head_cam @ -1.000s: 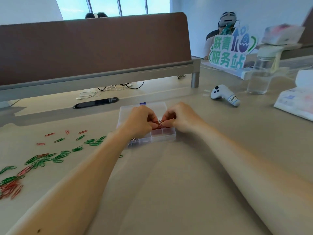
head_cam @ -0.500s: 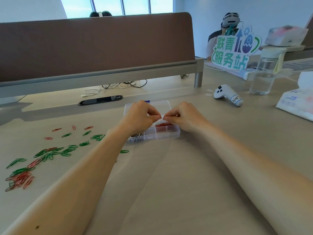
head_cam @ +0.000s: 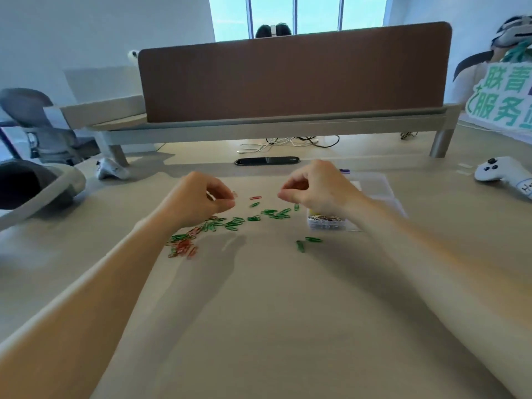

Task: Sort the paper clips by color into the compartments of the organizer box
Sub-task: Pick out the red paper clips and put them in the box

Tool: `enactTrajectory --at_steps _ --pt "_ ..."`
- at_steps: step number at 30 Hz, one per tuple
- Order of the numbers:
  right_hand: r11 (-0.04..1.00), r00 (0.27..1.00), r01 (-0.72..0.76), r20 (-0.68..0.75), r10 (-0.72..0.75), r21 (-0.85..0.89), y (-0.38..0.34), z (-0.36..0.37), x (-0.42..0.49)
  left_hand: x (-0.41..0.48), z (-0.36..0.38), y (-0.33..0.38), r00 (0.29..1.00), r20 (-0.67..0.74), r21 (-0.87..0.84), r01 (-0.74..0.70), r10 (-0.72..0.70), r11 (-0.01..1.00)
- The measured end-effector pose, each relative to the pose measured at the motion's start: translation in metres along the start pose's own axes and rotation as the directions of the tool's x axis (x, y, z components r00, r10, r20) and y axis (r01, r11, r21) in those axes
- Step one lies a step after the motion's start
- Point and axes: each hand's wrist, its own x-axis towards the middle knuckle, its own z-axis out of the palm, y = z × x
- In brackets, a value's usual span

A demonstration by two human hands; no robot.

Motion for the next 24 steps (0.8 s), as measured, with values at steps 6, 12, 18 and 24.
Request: enactTrajectory --at_steps 6,12,18,24 --pt "0.997 0.972 0.081 0.22 -0.079 0.001 -0.04 0.057 0.04 -0.039 -0.031 -0.064 0.984 0.035 0.073 0.171 -0.174 0.983" --pt "0.987 0.942 0.145 0.313 -0.119 -0.062 -0.06 0.099 0.068 -0.045 -0.027 -0.087 0.972 0.097 0.096 0.205 -0.214 0.974" --pt "0.967 0.914 0.222 0.373 -0.162 -0.124 -0.067 0.132 0.083 -0.03 -0.023 -0.091 0.977 0.1 0.083 0.183 -0.191 0.98" --pt "0.962 0.916 0.241 0.356 -0.183 -0.127 -0.062 0.137 0.085 -0.025 -0.021 -0.095 0.97 0.136 0.047 0.197 -0.202 0.979"
